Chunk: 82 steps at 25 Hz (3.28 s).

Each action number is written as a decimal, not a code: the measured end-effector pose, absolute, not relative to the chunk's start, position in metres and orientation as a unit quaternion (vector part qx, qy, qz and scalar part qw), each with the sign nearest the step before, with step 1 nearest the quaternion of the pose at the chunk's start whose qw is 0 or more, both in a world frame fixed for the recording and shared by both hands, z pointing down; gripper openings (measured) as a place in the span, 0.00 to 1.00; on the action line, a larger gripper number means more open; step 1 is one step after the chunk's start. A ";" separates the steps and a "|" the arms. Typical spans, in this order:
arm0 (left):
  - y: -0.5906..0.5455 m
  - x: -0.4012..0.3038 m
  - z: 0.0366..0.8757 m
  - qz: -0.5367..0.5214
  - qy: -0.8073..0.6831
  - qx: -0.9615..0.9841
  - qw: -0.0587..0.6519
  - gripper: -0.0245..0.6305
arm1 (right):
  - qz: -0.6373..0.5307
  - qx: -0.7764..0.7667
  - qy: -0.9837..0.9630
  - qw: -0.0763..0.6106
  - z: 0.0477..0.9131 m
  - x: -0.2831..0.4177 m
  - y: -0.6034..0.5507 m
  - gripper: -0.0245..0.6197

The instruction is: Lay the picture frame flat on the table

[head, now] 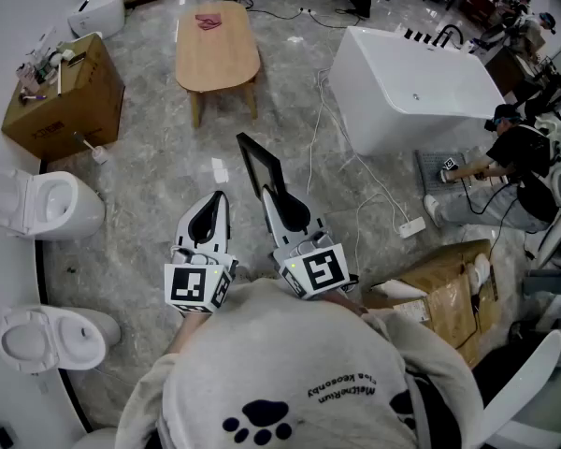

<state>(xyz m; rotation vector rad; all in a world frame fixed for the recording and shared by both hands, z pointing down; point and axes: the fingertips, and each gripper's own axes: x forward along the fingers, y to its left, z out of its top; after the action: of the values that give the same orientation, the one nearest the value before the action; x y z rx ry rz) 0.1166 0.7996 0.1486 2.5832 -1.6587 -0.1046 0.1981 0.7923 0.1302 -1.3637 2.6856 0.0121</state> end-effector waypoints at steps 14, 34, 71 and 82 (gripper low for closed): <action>0.782 0.079 0.150 -0.040 -0.529 0.847 0.023 0.05 | 0.001 -0.459 0.885 0.076 0.136 0.162 0.774 0.10; 0.755 0.040 0.183 -0.032 -0.526 0.848 0.058 0.05 | -0.023 -0.470 0.879 0.076 0.161 0.141 0.745 0.10; 0.503 0.045 0.172 -0.025 -0.591 0.805 0.051 0.05 | -0.048 -0.380 0.917 0.108 0.151 0.139 0.466 0.10; 0.479 0.034 0.188 -0.029 -0.592 0.801 0.076 0.05 | -0.058 -0.408 0.907 0.090 0.164 0.150 0.443 0.10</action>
<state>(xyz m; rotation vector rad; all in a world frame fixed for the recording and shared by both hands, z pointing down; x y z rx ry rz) 0.0339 0.4790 0.1881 2.4028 -1.7762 -0.0869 0.1500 0.4431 0.1639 -1.2120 2.6966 -0.1733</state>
